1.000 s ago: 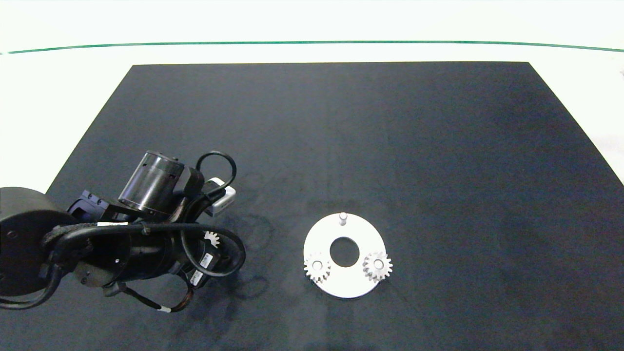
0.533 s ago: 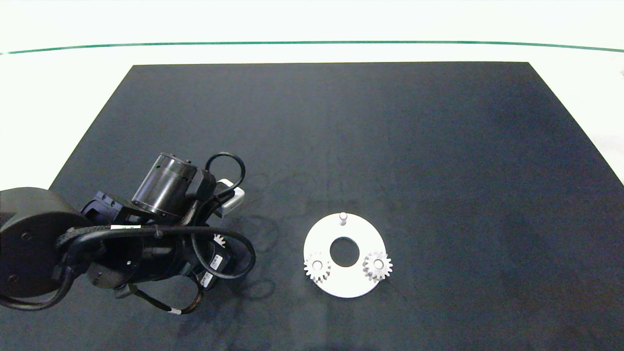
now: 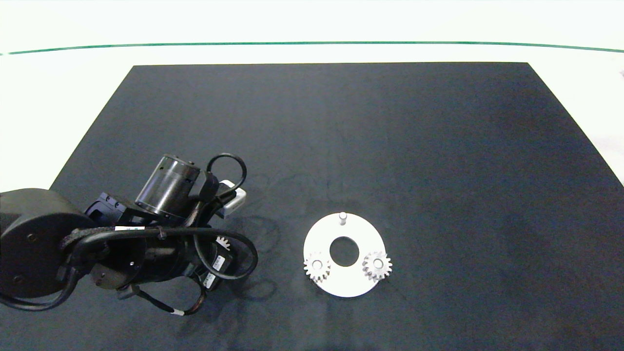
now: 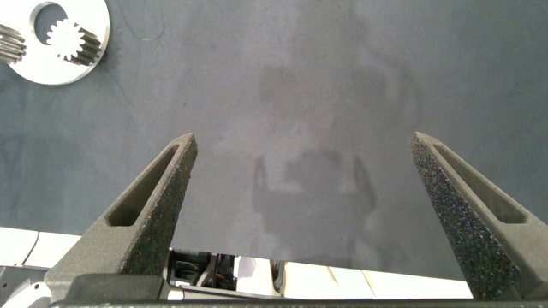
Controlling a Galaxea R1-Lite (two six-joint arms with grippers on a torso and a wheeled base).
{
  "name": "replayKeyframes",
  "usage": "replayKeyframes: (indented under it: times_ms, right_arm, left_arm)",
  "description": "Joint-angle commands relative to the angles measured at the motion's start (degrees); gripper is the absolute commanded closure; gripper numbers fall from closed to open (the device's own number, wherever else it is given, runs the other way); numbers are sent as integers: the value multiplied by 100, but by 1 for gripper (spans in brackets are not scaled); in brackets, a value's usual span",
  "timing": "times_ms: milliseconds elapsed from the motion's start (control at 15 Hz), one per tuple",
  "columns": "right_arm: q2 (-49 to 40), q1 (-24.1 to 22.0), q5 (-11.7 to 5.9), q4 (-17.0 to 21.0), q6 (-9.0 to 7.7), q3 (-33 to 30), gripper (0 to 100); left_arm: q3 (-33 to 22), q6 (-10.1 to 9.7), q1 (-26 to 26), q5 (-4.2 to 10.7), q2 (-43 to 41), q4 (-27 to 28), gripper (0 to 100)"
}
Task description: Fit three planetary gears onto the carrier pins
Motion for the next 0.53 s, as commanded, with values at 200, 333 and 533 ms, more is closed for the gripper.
replayKeyframes:
  times_ms: [200,333,533]
  right_arm:
    - [7,1,-12,19,8,-1,0]
    - [7,1,-12,19,8,-1,0]
    - [7,1,-12,19,8,-1,0]
  left_arm:
    - [58,7,6,20,13,21,72]
    - [102,-1,-3,20,-5,21,75]
    - [93,16,-214,2,-84,12,78]
